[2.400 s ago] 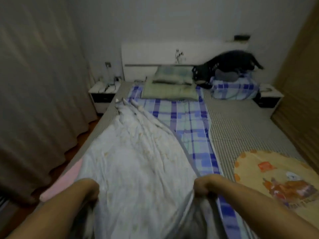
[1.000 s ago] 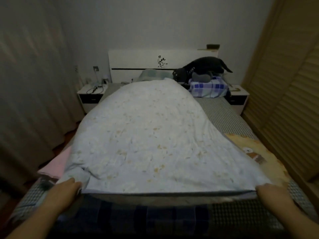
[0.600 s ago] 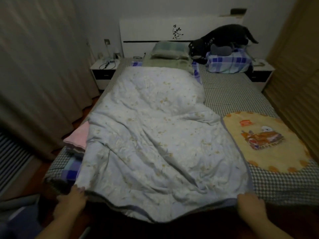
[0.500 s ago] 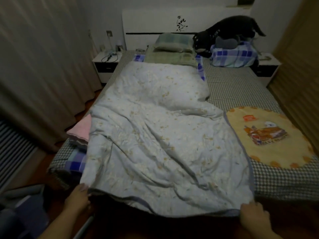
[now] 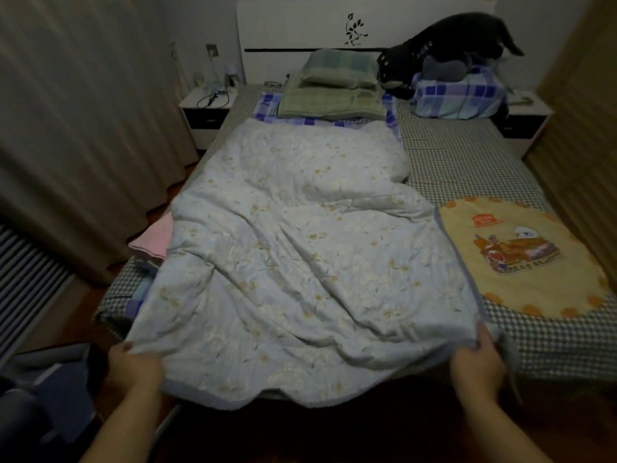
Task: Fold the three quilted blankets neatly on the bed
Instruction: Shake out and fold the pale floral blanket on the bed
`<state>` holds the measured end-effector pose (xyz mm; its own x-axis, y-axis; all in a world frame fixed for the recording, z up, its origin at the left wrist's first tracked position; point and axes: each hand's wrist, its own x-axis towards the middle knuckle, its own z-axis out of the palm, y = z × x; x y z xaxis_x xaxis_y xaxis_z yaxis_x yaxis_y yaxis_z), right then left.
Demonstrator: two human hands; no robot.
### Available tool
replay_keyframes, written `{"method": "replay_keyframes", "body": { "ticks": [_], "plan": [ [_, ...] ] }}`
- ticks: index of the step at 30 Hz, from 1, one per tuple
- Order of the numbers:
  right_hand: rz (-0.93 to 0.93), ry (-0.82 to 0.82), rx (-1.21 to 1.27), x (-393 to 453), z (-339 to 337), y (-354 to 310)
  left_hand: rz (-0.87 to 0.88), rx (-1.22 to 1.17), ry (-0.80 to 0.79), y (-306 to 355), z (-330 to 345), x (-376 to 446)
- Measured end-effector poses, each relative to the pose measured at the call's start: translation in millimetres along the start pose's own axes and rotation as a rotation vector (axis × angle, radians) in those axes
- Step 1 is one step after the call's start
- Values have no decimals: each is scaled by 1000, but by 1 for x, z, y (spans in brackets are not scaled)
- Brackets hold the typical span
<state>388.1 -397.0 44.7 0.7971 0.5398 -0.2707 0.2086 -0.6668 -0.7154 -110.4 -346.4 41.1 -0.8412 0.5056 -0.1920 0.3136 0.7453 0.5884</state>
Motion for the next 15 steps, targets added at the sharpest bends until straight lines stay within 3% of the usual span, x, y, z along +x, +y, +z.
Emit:
{"method": "replay_keyframes", "body": {
  "ticks": [1,2,3,4,5,6,7,9,12,15],
  "plan": [
    [-89,-62,86,-15,11,-17,141,-39,-40,16,0,-31],
    [-157,-190,97,-35,18,-35,290,-49,-198,25,7,-60],
    [-251,-335,106,-52,28,-46,395,-43,-480,39,10,-97],
    [-388,-462,11,-70,36,-53,489,109,-752,45,17,-128],
    [-527,-589,-75,-84,45,-53,621,294,-910,42,24,-150],
    [-646,-675,-166,-100,50,-53,708,402,-949,32,34,-157],
    [-677,-720,-181,-100,59,-42,701,482,-880,23,40,-156],
    [-498,-722,-31,-94,66,-22,610,427,-734,1,46,-144],
    [-103,-574,57,-78,65,7,384,242,-565,-28,46,-133],
    [60,-420,19,-61,62,17,108,-59,-519,-36,42,-131]
  ]
}}
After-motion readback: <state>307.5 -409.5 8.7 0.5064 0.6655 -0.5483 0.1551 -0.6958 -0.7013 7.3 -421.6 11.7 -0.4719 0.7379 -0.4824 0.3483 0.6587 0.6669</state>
